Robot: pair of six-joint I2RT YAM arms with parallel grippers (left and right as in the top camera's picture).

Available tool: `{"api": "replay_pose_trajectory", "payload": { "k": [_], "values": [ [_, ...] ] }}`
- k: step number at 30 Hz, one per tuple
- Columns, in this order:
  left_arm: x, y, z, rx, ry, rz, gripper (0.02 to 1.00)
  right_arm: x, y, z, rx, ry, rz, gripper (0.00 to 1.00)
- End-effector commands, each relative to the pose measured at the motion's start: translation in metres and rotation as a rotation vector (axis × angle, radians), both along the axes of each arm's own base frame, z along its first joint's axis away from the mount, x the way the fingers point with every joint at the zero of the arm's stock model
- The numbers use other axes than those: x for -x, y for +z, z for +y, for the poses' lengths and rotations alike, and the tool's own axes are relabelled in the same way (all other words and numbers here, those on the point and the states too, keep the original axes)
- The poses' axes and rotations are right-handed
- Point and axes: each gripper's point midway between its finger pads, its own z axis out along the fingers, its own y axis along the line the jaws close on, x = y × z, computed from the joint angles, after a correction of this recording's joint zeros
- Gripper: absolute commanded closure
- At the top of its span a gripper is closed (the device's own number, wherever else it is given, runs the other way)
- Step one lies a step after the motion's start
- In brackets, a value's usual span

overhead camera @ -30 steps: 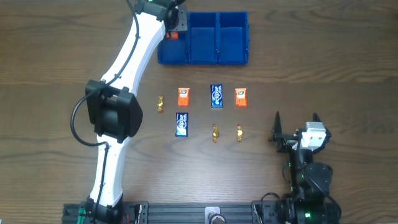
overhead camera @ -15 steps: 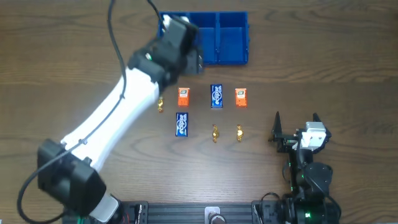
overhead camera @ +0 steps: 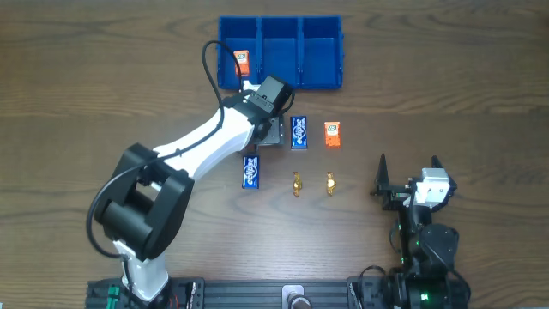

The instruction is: Sort Candies Into Trays

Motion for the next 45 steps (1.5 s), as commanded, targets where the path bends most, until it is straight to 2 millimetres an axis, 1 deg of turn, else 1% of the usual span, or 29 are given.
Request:
{"api": "replay_pose_trajectory", "payload": {
  "k": [1, 3, 5, 6, 8, 9, 10, 12, 17, 18, 20, 23, 25, 27, 29, 31, 32, 33, 36, 38, 40, 41, 42, 45],
  "values": [
    [-0.002, -0.018, 0.006, 0.003, 0.034, 0.046, 0.22, 0.0, -0.001, -0.001, 0.014, -0.001, 0.001, 0.003],
    [-0.002, -0.023, 0.007, -0.002, 0.034, 0.053, 0.231, 0.0, -0.001, -0.001, 0.014, -0.002, 0.001, 0.003],
    [-0.002, -0.027, 0.008, -0.006, 0.035, 0.059, 0.268, 0.0, -0.001, -0.001, 0.014, -0.001, 0.001, 0.003],
    [-0.002, -0.027, 0.008, -0.005, 0.037, 0.061, 0.314, 0.0, -0.001, -0.001, 0.014, -0.002, 0.001, 0.003],
    [-0.003, -0.027, 0.009, 0.003, 0.041, 0.067, 0.459, 0.0, -0.001, -0.001, 0.014, -0.002, 0.001, 0.003],
    [-0.003, -0.028, 0.01, 0.011, 0.044, 0.072, 0.511, 0.0, -0.001, -0.001, 0.014, -0.001, 0.001, 0.003],
    [-0.004, -0.028, 0.011, 0.014, 0.047, 0.075, 0.518, 0.0, -0.001, -0.001, 0.014, -0.001, 0.001, 0.003],
    [-0.004, -0.028, 0.012, 0.017, 0.049, 0.077, 0.494, 0.0, -0.001, -0.001, 0.014, -0.001, 0.001, 0.003],
    [-0.005, -0.028, 0.011, 0.019, 0.048, 0.072, 0.509, 0.0, -0.001, -0.001, 0.014, -0.001, 0.001, 0.003],
    [-0.004, -0.029, 0.012, 0.018, 0.048, 0.073, 0.535, 0.0, -0.001, -0.001, 0.014, -0.001, 0.001, 0.003],
    [-0.001, -0.034, 0.014, 0.017, 0.049, 0.077, 0.627, 0.0, -0.001, -0.001, 0.014, -0.001, 0.001, 0.003],
    [0.001, -0.036, 0.014, 0.018, 0.049, 0.082, 0.7, 0.0, -0.001, -0.001, 0.014, -0.002, 0.001, 0.003],
    [-0.004, -0.032, 0.012, 0.031, 0.049, 0.062, 0.709, 0.0, -0.001, -0.001, 0.014, -0.002, 0.001, 0.003],
    [-0.012, -0.02, 0.009, 0.055, 0.051, 0.024, 0.711, 0.0, -0.001, -0.001, 0.014, -0.001, 0.001, 0.003],
    [-0.028, 0.014, 0.008, 0.088, 0.062, -0.065, 0.713, 0.0, -0.001, -0.001, 0.014, -0.002, 0.001, 0.003],
    [-0.046, 0.058, 0.009, 0.101, 0.051, -0.18, 0.704, 0.0, -0.001, -0.001, 0.014, -0.001, 0.001, 0.003],
    [-0.054, 0.077, 0.01, 0.102, 0.047, -0.226, 0.702, 0.0, -0.001, -0.001, 0.014, -0.001, 0.001, 0.003],
    [-0.066, 0.107, 0.013, 0.099, 0.041, -0.29, 0.693, 0.0, -0.001, -0.001, 0.014, -0.001, 0.001, 0.003],
    [-0.092, 0.158, 0.023, 0.076, 0.039, -0.372, 0.684, 0.0, -0.001, -0.001, 0.014, -0.001, 0.001, 0.003],
    [-0.115, 0.181, 0.032, 0.063, 0.038, -0.399, 0.687, 0.0, -0.001, -0.001, 0.014, -0.001, 0.001, 0.003],
    [-0.133, 0.186, 0.039, 0.055, 0.035, -0.392, 0.689, 0.0, -0.001, -0.001, 0.014, -0.001, 0.001, 0.003],
    [-0.145, 0.182, 0.043, 0.044, 0.045, -0.375, 0.687, 0.0, -0.001, -0.001, 0.014, -0.002, 0.001, 0.003],
    [-0.152, 0.176, 0.046, 0.034, 0.05, -0.359, 0.684, 0.0, -0.001, -0.001, 0.014, -0.001, 0.001, 0.003],
    [-0.17, 0.151, 0.05, 0.003, 0.056, -0.308, 0.673, 0.0, -0.001, -0.001, 0.014, -0.001, 0.001, 0.003]
  ]
}}
